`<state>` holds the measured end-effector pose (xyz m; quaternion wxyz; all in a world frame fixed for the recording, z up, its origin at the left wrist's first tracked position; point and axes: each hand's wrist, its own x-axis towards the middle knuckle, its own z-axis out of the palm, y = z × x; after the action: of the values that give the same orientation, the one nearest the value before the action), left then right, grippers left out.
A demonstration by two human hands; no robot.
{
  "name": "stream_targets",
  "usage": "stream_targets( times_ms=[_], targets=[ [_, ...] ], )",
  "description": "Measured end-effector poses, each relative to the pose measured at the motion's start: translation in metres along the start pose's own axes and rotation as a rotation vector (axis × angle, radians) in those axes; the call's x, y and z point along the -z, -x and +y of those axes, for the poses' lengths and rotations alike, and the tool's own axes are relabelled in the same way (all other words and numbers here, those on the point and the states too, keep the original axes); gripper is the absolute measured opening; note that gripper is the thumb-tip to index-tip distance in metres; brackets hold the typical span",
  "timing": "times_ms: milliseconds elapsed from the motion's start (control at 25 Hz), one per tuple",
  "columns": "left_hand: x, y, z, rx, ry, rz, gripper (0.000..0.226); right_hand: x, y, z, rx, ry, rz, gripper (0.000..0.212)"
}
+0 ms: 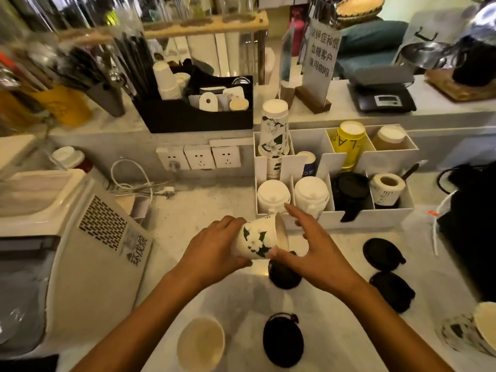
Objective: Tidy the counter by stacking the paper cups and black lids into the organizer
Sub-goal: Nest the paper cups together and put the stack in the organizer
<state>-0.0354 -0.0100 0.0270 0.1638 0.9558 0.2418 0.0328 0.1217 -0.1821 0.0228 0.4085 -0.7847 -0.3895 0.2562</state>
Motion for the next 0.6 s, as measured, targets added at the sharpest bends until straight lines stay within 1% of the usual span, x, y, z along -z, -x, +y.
stream_targets(
  times_ms=[160, 280, 440, 560, 600],
  targets=[
    [-0.007, 0.021, 0.059, 0.093, 0.124, 0.037, 0.076, 0.041, 0.024, 0.009, -0.1, -0.258, 0.087, 0.089],
    [-0.031, 0.046, 0.104, 0.138, 0.231, 0.049, 0.076, 0.062, 0.045, 0.031, -0.147, -0.364, 0.058, 0.086],
    [-0.078, 0.078, 0.135, 0.244, 0.318, 0.023, 0.072, 0.064, 0.07, 0.06, -0.197, -0.349, -0.088, 0.08],
    [-0.099, 0.104, 0.148, 0.337, 0.367, 0.055, 0.07, 0.056, 0.087, 0.071, -0.211, -0.281, -0.126, 0.069],
    [-0.104, 0.11, 0.151, 0.357, 0.388, 0.071, 0.07, 0.054, 0.09, 0.071, -0.208, -0.277, -0.146, 0.069]
  ],
)
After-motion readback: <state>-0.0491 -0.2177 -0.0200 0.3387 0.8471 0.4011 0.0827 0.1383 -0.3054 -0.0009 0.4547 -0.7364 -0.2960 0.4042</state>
